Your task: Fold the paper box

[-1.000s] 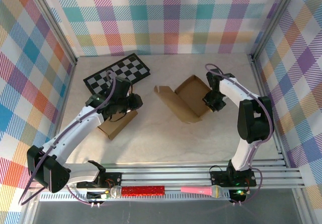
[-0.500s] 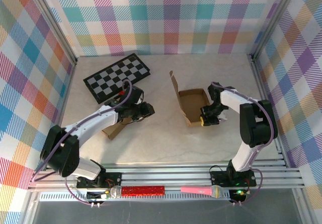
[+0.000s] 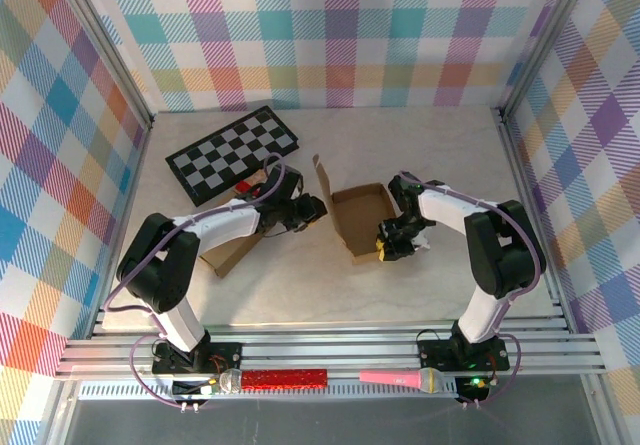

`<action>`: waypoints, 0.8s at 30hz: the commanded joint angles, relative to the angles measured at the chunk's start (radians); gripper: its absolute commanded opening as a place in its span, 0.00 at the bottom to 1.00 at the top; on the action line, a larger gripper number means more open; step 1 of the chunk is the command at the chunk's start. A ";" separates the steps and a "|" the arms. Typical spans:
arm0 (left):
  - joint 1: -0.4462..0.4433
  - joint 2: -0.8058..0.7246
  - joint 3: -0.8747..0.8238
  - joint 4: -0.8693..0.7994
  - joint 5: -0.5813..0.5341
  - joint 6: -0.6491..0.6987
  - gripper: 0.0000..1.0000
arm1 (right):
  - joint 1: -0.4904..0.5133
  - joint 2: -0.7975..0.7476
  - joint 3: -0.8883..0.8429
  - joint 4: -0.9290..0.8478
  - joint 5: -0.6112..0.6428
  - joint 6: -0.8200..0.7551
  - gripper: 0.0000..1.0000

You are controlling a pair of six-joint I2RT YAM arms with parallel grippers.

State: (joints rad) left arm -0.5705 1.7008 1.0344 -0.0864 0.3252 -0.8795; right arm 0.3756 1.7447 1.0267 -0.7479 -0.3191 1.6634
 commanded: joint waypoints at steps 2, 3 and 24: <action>-0.019 0.003 0.053 0.029 0.012 -0.008 0.29 | 0.009 -0.026 -0.005 -0.011 -0.020 0.017 0.35; -0.022 0.000 0.060 0.022 0.006 -0.005 0.29 | 0.010 -0.034 -0.002 -0.012 -0.020 0.011 0.40; -0.063 0.010 0.194 -0.140 -0.063 0.092 0.29 | 0.080 -0.343 0.338 -0.066 0.144 -0.842 0.63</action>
State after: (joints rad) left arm -0.6250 1.7008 1.1976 -0.1898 0.2749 -0.8135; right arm 0.4240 1.4128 1.2907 -0.8368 -0.2008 1.1130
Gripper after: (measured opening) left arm 0.292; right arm 0.636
